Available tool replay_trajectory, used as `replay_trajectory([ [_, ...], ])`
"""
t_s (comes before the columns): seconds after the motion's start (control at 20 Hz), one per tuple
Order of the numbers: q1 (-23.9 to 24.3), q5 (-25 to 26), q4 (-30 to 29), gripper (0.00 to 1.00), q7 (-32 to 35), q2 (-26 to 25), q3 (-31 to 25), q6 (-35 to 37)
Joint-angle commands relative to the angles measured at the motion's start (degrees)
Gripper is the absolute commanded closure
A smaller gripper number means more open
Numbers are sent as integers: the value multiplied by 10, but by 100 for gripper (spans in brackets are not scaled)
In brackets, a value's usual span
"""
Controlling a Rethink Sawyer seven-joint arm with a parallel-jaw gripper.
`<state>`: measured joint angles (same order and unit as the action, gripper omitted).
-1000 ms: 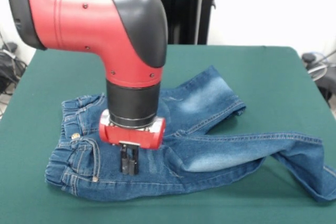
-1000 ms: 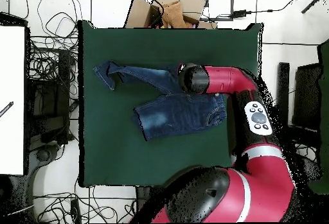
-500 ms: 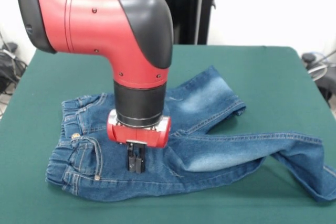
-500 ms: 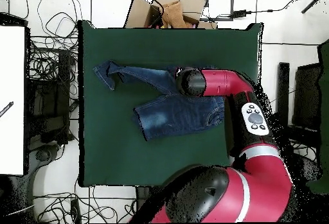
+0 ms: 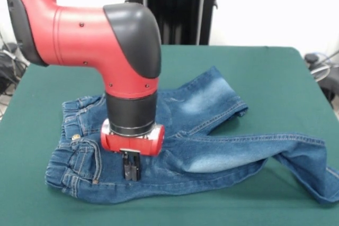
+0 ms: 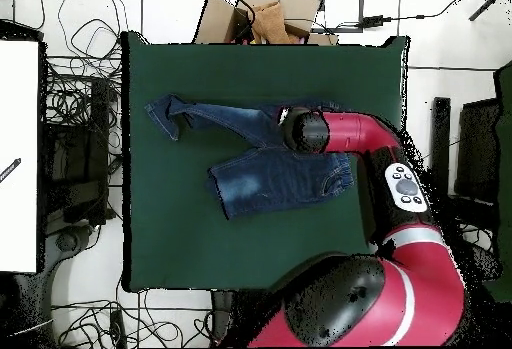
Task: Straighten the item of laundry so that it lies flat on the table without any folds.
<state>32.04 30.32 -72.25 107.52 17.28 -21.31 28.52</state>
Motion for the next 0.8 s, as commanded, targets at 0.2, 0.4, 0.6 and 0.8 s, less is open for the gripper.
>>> replay_trajectory([
  [0.2,45,74,34,100,-228,-59,-65,35],
  [0.4,59,72,42,100,-251,-61,-74,47],
  [0.6,61,66,41,100,-262,-55,-71,55],
  [0.8,62,61,24,100,-265,-43,-59,50],
])
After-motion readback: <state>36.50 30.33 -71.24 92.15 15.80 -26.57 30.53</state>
